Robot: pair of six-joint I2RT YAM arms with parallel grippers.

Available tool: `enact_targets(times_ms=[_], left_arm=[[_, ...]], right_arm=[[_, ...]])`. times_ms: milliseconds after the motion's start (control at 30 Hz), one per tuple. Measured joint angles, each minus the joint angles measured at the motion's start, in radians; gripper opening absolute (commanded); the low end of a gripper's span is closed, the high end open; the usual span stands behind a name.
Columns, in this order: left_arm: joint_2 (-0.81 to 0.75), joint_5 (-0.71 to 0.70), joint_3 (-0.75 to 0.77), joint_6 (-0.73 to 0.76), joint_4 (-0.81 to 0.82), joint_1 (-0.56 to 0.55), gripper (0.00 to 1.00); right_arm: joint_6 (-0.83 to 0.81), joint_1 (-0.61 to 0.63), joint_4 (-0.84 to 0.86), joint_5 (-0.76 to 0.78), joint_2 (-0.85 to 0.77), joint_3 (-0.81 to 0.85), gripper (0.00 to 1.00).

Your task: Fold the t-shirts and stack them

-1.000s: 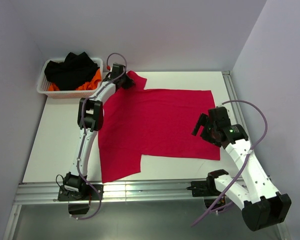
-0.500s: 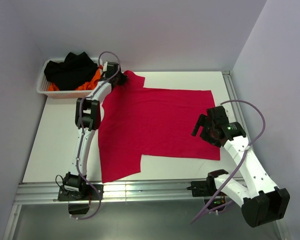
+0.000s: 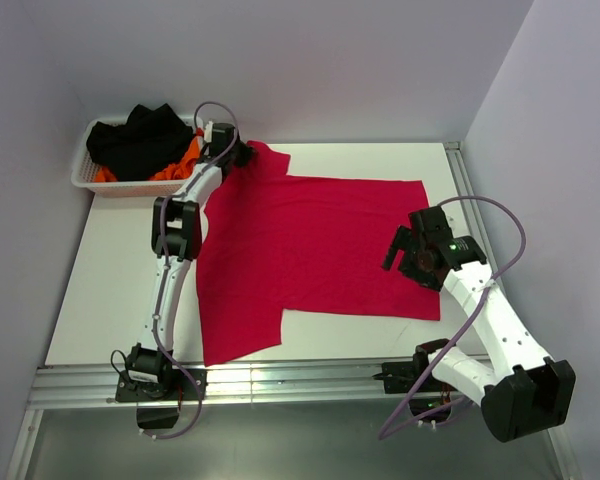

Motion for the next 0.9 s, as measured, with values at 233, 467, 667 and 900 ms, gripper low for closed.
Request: enact_targets(times_ms=[233,467,667,900], left_arm=[[0.038,-0.027,0.034,0.014,0.065,0.006,0.79],[0.047,-0.187,0.052,0.09,0.23,0.04,0.99],[0.045,-0.283,0.086,0.208,0.304,0.028,0.99],[-0.099,-0.328,0.118,0.3,0.354,0.05,0.99]], right_arm=[[-0.003,0.0,-0.012,0.014,0.004,0.006,0.98],[0.002,0.0,-0.032,0.015,0.012,0.014,0.98],[0.013,0.0,-0.031,0.0,0.016,0.014,0.98],[0.025,0.0,-0.018,-0.008,0.017,0.016,0.98]])
